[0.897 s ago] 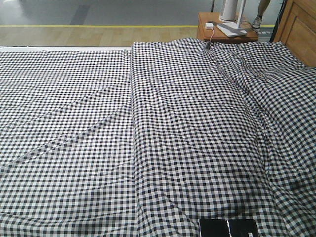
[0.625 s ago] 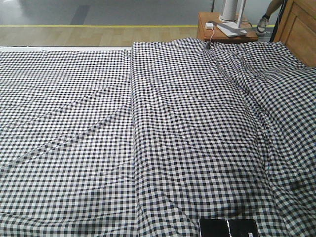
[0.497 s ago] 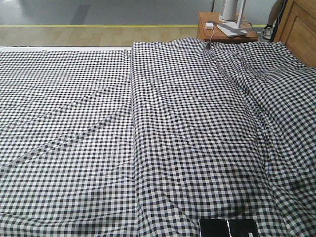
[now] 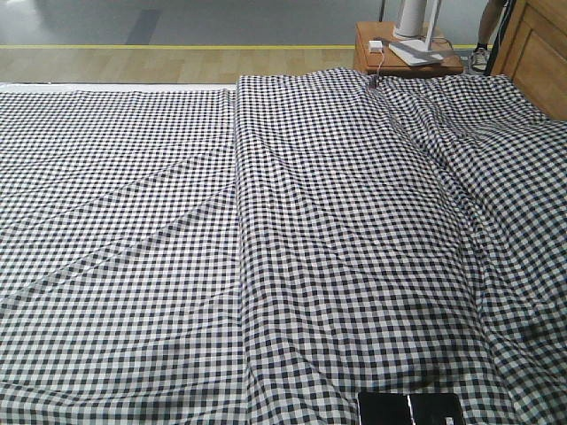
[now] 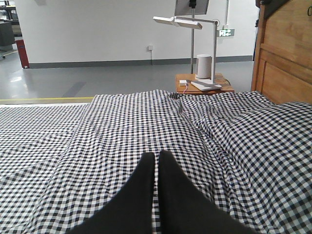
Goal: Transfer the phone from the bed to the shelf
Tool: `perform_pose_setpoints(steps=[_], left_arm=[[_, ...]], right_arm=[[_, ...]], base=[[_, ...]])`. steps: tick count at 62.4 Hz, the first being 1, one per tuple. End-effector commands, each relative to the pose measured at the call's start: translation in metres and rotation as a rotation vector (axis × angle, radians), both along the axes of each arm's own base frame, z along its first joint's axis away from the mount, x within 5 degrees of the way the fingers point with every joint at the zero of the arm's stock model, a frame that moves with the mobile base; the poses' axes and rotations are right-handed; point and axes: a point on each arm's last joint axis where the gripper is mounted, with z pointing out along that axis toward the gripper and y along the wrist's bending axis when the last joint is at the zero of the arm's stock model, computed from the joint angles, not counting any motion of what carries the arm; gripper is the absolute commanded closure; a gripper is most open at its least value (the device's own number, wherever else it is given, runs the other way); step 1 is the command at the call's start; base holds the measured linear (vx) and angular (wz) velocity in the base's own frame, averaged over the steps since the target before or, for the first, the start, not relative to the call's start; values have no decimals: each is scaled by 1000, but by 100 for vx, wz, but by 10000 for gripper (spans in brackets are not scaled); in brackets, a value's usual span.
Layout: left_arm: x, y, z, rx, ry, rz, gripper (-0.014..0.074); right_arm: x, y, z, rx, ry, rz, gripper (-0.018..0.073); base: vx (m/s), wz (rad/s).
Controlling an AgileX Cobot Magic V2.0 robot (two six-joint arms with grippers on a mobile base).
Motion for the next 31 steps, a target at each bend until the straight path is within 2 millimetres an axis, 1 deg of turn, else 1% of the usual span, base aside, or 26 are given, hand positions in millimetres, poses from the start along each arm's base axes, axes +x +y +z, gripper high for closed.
perform_pose_setpoints(steps=[1, 21, 26, 31], left_arm=[[1, 1, 6, -17, -76, 11, 596], [1, 1, 6, -17, -76, 11, 596], [1, 1, 6, -17, -76, 11, 596], [1, 1, 6, -17, -76, 11, 596]], right_arm=[[0, 0, 4, -12, -72, -4, 560], [0, 0, 5, -11, -80, -4, 560], [0, 0, 8, -8, -114, -4, 560], [-1, 0, 15, -8, -190, -4, 560]], base=[[0, 0], [0, 0], [0, 0], [0, 0]])
